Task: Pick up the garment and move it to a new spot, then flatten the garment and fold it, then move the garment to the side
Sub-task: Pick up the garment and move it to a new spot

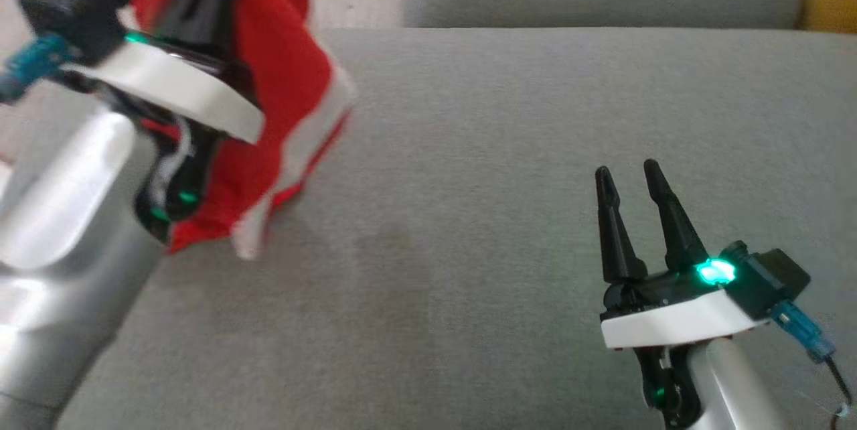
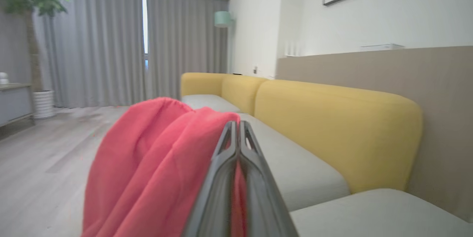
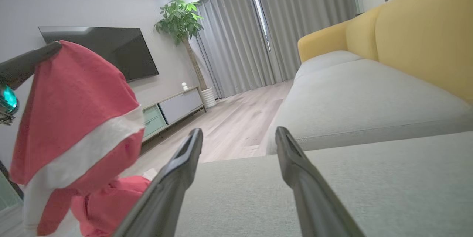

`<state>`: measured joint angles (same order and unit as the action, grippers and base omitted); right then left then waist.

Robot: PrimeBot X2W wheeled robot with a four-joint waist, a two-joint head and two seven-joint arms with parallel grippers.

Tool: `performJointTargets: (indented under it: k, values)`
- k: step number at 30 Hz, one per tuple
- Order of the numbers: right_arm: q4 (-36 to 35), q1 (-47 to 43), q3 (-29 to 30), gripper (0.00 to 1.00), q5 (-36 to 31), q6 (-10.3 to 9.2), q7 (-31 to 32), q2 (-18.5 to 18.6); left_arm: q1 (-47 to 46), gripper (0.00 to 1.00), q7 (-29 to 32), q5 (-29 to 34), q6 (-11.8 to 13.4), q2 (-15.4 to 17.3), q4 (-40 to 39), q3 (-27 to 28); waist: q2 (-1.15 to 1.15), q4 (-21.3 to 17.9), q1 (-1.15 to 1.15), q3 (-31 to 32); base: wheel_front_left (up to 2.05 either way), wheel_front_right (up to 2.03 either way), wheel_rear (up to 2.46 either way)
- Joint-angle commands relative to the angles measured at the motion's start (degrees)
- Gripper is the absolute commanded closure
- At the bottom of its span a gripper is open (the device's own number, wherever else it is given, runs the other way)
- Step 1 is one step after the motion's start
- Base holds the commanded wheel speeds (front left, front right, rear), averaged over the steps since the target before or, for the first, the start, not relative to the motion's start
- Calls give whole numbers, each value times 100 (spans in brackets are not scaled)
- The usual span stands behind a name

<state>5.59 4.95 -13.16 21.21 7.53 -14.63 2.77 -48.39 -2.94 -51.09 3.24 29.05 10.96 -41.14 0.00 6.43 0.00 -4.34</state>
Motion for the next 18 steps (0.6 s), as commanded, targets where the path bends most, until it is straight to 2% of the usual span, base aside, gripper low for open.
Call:
performJointTargets:
  k: [1, 11, 18]
  values:
    - [-242, 151, -134, 0, 41, -4, -37, 10, -223, 100, 45, 67, 69, 139, -254, 217, 0, -343, 0, -104, 0, 0, 0]
    - [-566, 511, -29, 0, 224, -4, -37, 10, -509, 100, 325, 253, 120, -363, -534, -225, 0, -1797, 0, -702, 0, 0, 0]
    - [-800, 639, 8, 0, 459, -4, -37, 10, -922, 100, 395, 540, -26, -601, 63, -514, 0, -2625, 0, -1158, 0, 0, 0]
